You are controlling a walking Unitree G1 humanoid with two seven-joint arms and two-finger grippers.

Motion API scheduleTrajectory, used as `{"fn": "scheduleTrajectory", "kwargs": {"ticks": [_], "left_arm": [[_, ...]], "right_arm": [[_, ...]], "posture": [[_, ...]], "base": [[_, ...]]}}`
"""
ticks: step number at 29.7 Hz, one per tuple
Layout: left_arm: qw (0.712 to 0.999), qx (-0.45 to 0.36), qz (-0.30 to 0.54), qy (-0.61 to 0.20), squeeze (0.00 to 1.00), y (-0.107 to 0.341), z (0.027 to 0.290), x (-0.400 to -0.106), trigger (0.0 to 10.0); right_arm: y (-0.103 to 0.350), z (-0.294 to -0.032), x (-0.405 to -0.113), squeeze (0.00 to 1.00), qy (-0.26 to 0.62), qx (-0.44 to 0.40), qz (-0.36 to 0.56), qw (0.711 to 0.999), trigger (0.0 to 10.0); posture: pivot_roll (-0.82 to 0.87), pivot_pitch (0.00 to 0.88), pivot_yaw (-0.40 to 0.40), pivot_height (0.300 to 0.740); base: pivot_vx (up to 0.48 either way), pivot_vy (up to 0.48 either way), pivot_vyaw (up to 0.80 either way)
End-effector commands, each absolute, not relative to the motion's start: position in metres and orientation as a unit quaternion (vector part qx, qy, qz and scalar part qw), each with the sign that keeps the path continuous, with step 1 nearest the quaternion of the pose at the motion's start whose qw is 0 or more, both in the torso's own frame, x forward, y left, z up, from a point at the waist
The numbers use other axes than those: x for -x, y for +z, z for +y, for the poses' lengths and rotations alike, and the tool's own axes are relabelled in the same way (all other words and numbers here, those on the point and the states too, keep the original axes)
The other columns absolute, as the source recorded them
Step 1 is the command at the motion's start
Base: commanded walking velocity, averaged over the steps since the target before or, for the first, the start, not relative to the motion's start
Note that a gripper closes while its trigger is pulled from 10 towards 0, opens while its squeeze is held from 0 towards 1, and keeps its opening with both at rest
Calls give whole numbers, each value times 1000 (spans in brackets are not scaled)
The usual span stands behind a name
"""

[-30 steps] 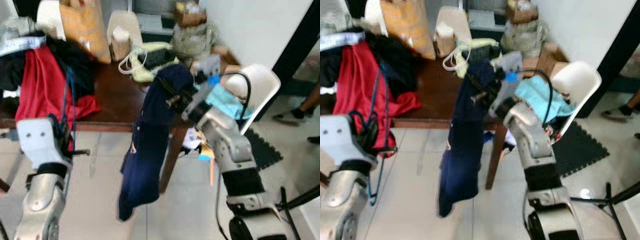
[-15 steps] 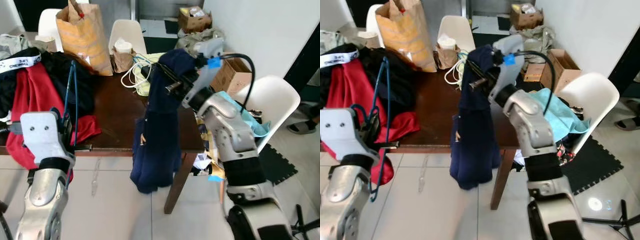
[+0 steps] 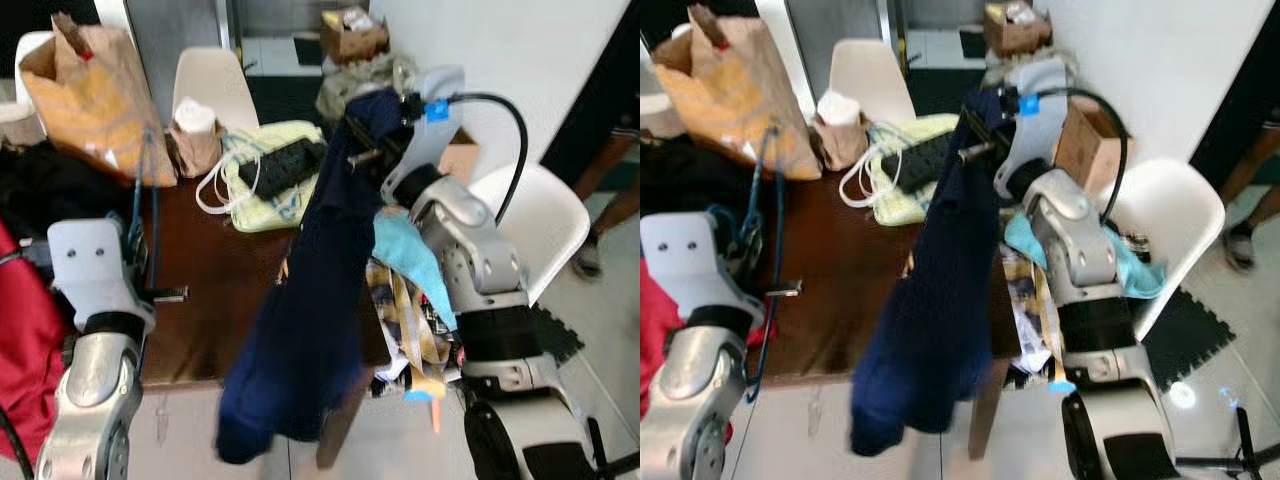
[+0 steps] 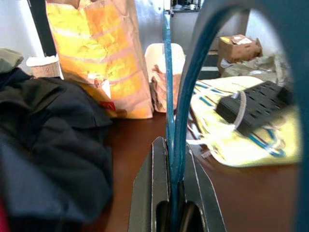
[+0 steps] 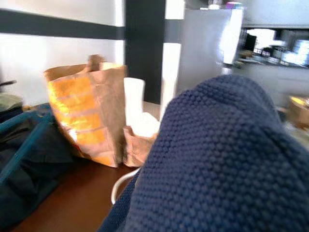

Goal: Hang hanger

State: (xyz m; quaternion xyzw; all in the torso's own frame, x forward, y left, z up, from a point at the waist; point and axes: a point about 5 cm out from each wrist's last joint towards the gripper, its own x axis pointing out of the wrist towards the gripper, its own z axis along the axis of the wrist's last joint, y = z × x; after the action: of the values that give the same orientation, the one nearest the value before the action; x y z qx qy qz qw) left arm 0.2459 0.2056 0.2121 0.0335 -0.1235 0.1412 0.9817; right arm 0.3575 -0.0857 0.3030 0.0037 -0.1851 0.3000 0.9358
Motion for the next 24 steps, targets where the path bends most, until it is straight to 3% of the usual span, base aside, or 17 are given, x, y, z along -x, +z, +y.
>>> {"fn": "scheduleTrajectory", "kwargs": {"ticks": [1,5,15,17,18,20,21,23,24], "left_arm": [[980,-34,-127,151,0,215,207,-245,10000],[977,-27,-130,170,0,219,208,-246,10000],[976,-34,-114,183,0,217,211,-247,10000],[977,-36,-111,178,0,216,209,-247,10000],[978,-39,-110,172,0,216,207,-248,10000],[978,-39,-110,172,0,216,207,-248,10000],[979,-41,-109,169,0,215,206,-248,10000],[979,-41,-109,169,0,215,206,-248,10000],[979,-41,-108,167,0,214,205,-248,10000]], "right_arm": [[305,-85,-356,0,303,4,-189,934,10000],[305,-83,-355,0,309,8,-189,932,10000],[287,-69,-351,0,340,83,-150,924,10000],[270,-68,-351,0,356,119,-108,921,10000],[253,-68,-346,0,389,168,-75,903,10000],[253,-68,-346,0,389,168,-75,903,10000],[235,-68,-335,0,440,199,-34,875,10000],[235,-68,-335,0,440,199,-34,875,10000],[218,-70,-321,0,497,226,5,838,10000]], "posture": [[58,78,-58,740],[61,70,-60,740],[68,52,-52,740],[71,53,-50,740],[66,52,-46,740],[66,52,-46,740],[63,54,-47,740],[63,54,-47,740],[61,54,-46,740]], "base": [[480,0,0],[384,0,0],[0,0,0],[0,0,0],[0,0,0],[0,0,0],[0,0,0],[0,0,0],[0,0,0]]}}
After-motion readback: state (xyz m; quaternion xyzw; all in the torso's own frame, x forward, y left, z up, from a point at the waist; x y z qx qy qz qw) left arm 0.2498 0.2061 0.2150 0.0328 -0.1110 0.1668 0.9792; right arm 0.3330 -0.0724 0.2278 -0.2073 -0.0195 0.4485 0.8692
